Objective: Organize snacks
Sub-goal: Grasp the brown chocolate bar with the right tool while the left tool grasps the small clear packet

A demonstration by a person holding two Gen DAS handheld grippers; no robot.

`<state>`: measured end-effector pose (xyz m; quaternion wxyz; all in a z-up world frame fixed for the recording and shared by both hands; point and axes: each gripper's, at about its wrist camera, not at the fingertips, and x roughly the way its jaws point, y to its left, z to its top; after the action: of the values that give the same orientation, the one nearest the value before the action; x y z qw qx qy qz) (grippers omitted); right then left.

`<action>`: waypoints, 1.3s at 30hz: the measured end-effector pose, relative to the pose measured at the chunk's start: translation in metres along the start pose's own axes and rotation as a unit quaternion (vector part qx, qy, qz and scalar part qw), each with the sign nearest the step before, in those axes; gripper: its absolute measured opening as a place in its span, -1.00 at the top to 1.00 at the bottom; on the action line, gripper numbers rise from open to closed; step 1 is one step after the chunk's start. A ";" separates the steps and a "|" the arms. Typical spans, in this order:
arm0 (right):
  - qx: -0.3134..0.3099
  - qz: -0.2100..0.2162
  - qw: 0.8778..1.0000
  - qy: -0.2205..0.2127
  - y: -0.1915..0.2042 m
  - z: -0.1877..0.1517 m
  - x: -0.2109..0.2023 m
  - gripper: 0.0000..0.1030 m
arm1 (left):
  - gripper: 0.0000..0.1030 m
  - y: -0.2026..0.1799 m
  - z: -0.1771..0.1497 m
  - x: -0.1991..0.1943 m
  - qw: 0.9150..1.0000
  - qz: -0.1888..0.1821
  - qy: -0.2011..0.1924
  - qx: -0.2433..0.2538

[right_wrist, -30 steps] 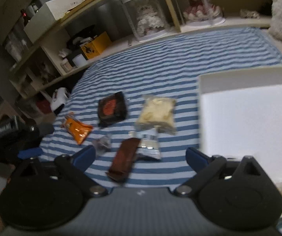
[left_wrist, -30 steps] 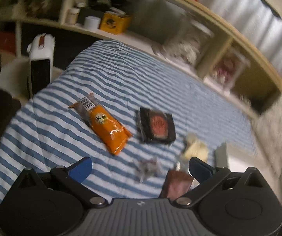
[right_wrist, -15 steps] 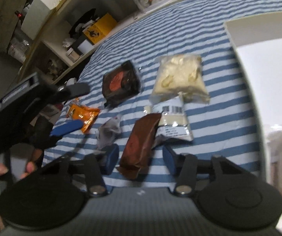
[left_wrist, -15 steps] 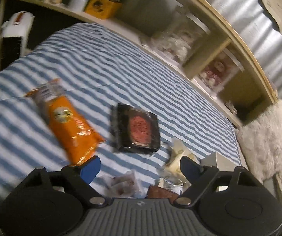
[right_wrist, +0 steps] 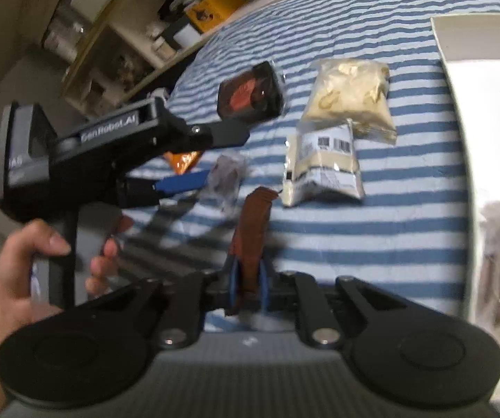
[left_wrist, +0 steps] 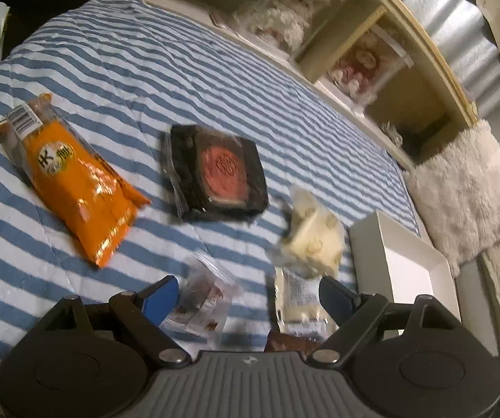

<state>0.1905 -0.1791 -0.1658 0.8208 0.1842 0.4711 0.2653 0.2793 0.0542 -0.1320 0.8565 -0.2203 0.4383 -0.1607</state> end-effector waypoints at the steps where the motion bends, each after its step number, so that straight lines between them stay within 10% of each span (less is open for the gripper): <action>1: -0.005 -0.007 1.000 0.001 0.000 -0.001 -0.002 0.70 | -0.66 -0.002 -0.001 -0.001 1.000 0.000 0.003 0.003; 9: -0.028 -0.105 0.994 -0.029 -0.002 0.001 -0.016 0.51 | -0.48 -0.017 -0.009 -0.006 0.999 0.019 0.023 0.031; 22: 0.016 -0.135 0.990 -0.030 0.004 0.009 0.012 -0.34 | 0.07 -0.016 -0.011 0.011 0.993 0.103 0.013 0.049; 29: 0.004 -0.084 0.996 -0.040 0.005 0.016 0.027 -0.40 | 0.20 -0.019 -0.011 0.013 0.991 0.120 0.013 0.059; 39: -0.003 -0.152 0.988 -0.032 0.010 0.019 0.042 -0.43 | 0.33 -0.026 -0.014 0.013 0.987 0.142 0.027 0.070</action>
<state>0.2217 -0.1465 -0.1794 0.8670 0.1163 0.4659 0.1330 0.2733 0.0228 -0.1351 0.8719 -0.0904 0.4756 -0.0736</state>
